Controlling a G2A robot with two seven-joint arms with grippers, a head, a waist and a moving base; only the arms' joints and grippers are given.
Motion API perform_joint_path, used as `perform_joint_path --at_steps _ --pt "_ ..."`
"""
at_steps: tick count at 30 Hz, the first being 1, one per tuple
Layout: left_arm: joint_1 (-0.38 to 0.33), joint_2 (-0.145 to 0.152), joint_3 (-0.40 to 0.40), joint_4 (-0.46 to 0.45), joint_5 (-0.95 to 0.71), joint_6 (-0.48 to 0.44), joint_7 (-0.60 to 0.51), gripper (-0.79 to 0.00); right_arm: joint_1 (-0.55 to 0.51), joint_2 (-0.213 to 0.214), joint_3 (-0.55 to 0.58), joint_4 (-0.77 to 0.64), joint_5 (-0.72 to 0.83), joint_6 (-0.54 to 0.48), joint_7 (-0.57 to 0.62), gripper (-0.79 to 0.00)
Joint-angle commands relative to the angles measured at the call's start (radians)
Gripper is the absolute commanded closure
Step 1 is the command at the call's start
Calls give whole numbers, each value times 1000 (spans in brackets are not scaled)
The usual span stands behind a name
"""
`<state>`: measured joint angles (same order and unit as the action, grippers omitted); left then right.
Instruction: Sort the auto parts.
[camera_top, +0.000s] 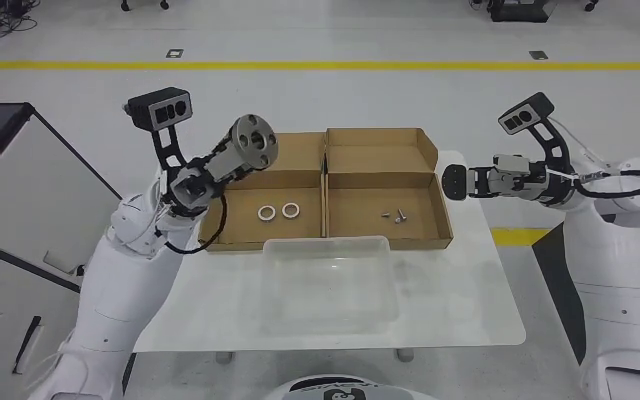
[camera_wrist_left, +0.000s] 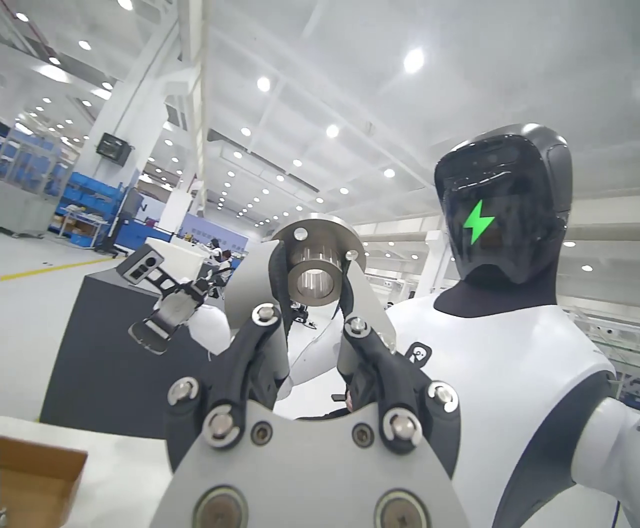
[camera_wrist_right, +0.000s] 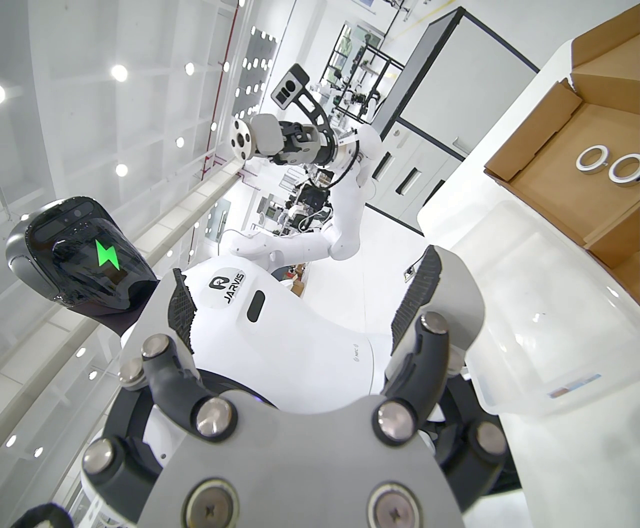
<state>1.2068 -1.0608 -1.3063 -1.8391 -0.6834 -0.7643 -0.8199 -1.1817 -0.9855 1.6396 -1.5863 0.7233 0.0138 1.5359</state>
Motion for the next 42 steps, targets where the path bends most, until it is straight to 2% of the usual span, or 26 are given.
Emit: perform_joint_path --at_steps 1,5,11,19,25,32,37,42 --pt "-17 -1 -10 22 51 33 21 0 0 0 0 0 0 0 0 -785" --pt "-72 -1 -14 68 177 96 28 0 0 0 0 0 0 0 0 -785" --pt "-143 7 -11 139 426 155 -74 0 0 0 0 0 0 0 0 -785" --pt "-141 25 -16 158 645 261 -171 0 0 0 0 0 0 0 0 -785" --pt "-164 38 -10 156 760 278 -280 0 0 0 0 0 0 0 0 -785" --pt "-229 52 27 208 901 300 -426 0 0 0 0 0 0 0 0 -785" --pt "-274 55 63 269 970 279 -461 0 0 0 0 0 0 0 0 -785" --pt "-325 52 121 342 1061 233 -442 0 0 0 0 0 0 0 0 -785"
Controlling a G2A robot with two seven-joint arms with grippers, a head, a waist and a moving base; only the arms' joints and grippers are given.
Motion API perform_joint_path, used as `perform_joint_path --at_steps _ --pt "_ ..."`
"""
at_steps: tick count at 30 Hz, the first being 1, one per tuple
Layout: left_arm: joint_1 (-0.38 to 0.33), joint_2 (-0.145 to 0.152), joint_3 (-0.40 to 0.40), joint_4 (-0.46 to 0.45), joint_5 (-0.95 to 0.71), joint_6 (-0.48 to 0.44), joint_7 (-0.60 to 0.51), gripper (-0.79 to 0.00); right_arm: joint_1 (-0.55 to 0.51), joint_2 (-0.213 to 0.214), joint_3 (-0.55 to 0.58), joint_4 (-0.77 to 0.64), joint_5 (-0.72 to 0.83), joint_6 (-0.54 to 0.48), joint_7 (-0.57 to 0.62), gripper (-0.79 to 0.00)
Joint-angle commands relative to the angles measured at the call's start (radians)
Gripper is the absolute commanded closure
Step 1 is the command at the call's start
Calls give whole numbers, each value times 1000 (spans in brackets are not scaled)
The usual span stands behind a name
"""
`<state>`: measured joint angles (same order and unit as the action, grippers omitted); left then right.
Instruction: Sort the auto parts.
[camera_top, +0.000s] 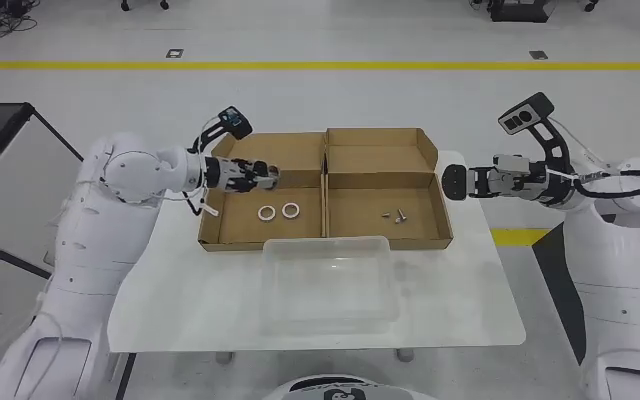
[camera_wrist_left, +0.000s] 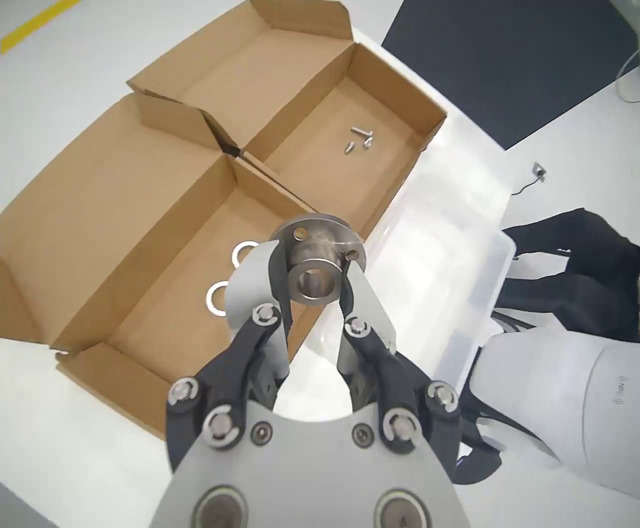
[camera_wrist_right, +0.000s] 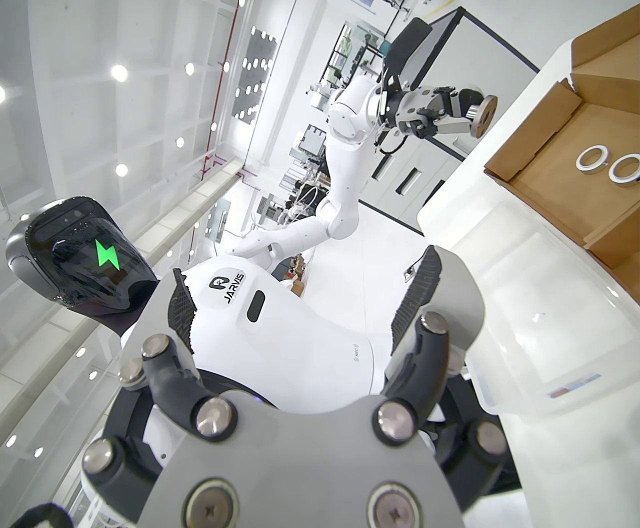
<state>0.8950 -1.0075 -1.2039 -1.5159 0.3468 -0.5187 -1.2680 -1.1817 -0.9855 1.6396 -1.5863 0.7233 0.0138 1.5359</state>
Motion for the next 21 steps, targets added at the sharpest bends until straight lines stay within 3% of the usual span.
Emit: perform_joint_path --at_steps 1,21 --pt "-24 -2 36 38 64 -24 1 0 0 0 0 0 0 0 0 -785" --pt "-221 -64 326 405 309 -97 75 0 0 0 0 0 0 0 0 -785"
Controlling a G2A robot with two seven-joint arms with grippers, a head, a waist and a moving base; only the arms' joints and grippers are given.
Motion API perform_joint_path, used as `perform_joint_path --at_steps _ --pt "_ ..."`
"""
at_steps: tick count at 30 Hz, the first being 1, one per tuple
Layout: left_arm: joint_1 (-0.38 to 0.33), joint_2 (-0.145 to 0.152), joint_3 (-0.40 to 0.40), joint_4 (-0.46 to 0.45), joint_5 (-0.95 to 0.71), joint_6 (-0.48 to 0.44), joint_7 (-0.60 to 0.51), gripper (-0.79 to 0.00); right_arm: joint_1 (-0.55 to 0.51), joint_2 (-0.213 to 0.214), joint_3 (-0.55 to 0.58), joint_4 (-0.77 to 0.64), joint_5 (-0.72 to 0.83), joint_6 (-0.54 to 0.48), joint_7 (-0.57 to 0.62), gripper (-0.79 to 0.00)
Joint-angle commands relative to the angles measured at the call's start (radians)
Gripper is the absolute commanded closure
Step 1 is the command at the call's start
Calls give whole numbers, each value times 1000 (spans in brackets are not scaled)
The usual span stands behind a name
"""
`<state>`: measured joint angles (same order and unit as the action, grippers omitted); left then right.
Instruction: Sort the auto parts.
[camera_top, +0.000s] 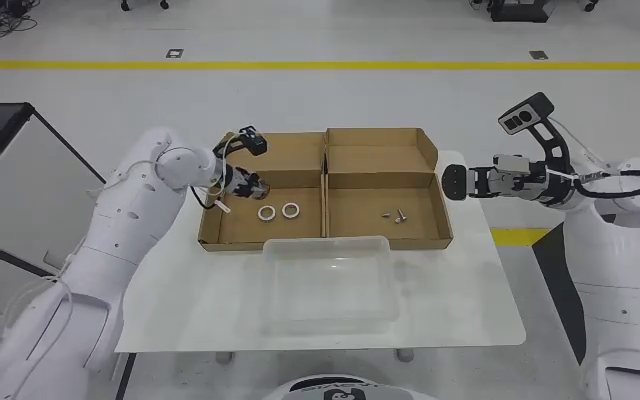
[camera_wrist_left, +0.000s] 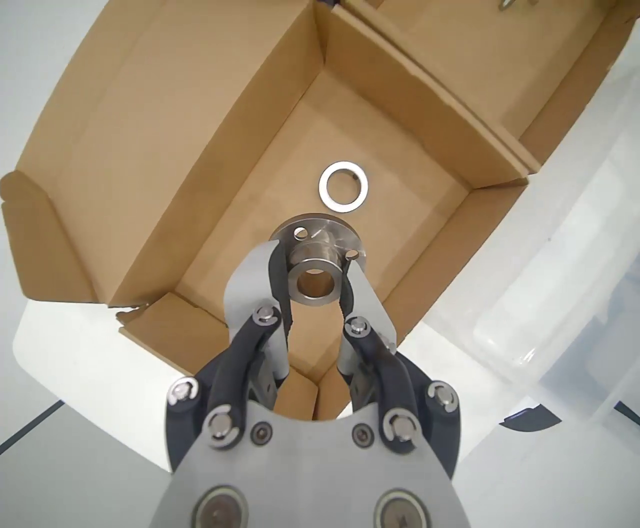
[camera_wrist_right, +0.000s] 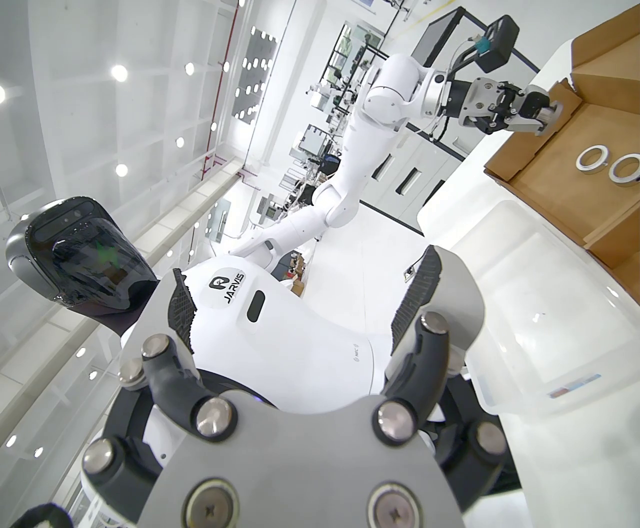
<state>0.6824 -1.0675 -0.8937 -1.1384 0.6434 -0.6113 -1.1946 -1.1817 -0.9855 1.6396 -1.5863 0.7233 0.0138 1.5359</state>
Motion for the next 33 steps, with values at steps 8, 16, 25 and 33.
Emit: perform_joint_path --at_steps 8,16,25,33 --pt "-36 -29 93 158 45 -24 23 0 0 0 0 0 0 0 0 -785" --pt "-63 -54 153 231 81 -38 56 0 0 0 0 0 0 0 0 -785" --pt "-75 -74 201 315 143 -49 108 0 0 0 0 0 0 0 0 -785" --pt "-88 -88 227 362 174 -53 133 0 0 0 0 0 0 0 0 -785"
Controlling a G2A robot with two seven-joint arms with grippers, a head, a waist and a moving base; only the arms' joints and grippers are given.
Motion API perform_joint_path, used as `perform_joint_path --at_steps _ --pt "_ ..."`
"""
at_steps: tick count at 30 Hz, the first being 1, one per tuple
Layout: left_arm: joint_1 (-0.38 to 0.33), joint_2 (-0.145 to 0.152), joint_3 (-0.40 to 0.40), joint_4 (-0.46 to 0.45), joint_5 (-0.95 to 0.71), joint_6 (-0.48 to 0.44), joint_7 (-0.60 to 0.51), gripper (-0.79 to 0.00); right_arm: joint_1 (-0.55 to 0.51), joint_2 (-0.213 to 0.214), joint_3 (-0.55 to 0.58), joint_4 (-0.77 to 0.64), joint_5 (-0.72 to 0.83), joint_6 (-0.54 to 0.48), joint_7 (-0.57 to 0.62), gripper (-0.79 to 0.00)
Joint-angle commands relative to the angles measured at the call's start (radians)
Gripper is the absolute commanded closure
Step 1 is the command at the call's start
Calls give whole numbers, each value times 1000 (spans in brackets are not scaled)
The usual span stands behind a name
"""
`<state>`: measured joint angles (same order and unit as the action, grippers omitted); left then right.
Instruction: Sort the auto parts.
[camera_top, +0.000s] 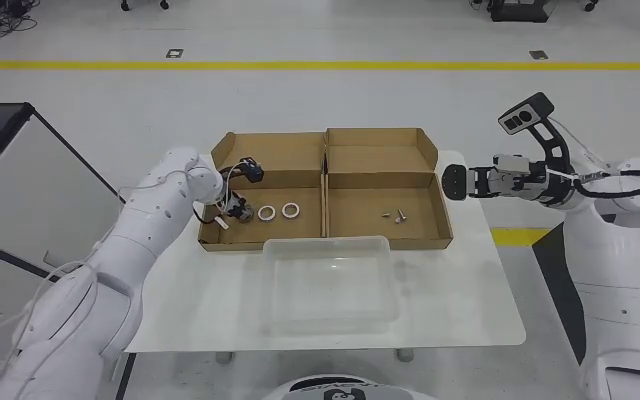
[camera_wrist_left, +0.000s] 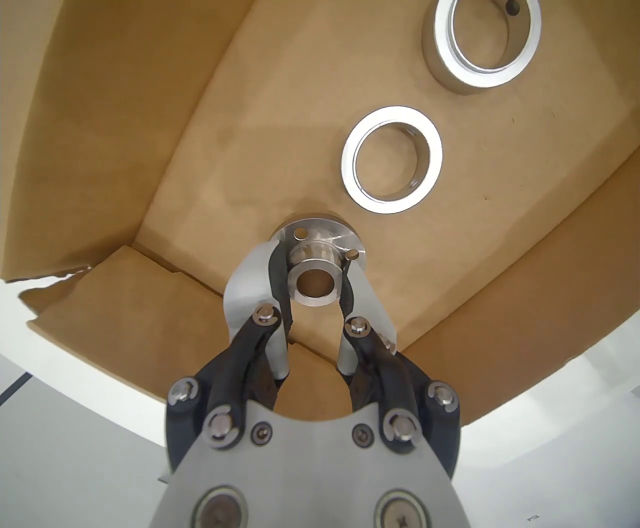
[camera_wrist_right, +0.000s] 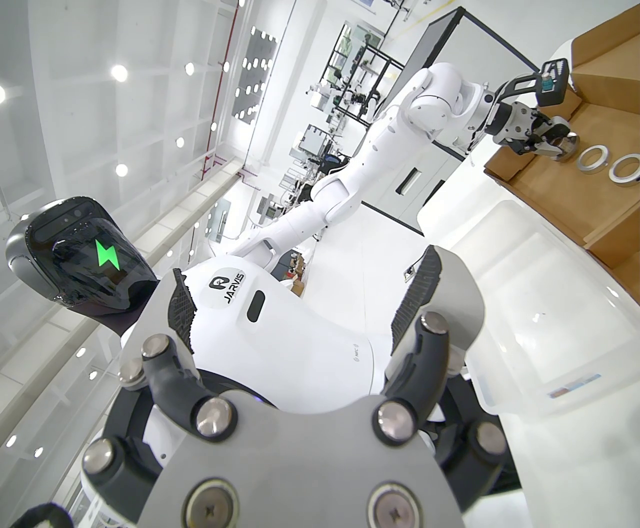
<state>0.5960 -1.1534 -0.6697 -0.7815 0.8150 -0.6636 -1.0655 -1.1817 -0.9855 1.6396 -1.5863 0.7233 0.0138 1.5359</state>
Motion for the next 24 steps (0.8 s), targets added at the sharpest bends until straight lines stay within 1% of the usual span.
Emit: perform_joint_path --at_steps 1,6,7,9,11,13,14,15,16,17,18,19,20,24 --pt "-3 -4 5 10 4 -1 6 0 0 0 0 0 0 0 0 -785" --pt "-8 -13 17 26 9 -4 20 0 0 0 0 0 0 0 0 -785" --pt "-9 -14 18 27 9 -4 21 -28 0 0 0 0 0 0 0 -785" --pt "-11 -17 21 35 10 -5 25 -129 0 0 0 0 0 0 0 -785" --pt "-13 -19 24 43 9 -8 26 -142 0 0 0 0 0 0 0 -785" --pt "-15 -21 24 51 8 -10 28 -185 0 0 0 0 0 0 0 -785" --pt "-17 -21 23 55 6 -10 31 -237 0 0 0 0 0 0 0 -785" --pt "-19 -21 23 59 7 -12 32 -323 0 0 0 0 0 0 0 -785" --pt "-21 -21 22 63 8 -14 33 -366 0 0 0 0 0 0 0 -785" --pt "-24 -21 20 65 7 -14 36 -526 0 0 0 0 0 0 0 -785" --pt "-25 -21 19 66 6 -15 36 -659 0 0 0 0 0 0 0 -785" --pt "-28 -20 16 68 6 -14 39 -773 0 0 0 0 0 0 0 -785" --pt "-29 -19 12 70 5 -15 43 -785 0 0 0 0 0 0 0 -785" --pt "-34 -13 -4 67 -7 -19 60 -785 0 0 0 0 0 0 0 -785"
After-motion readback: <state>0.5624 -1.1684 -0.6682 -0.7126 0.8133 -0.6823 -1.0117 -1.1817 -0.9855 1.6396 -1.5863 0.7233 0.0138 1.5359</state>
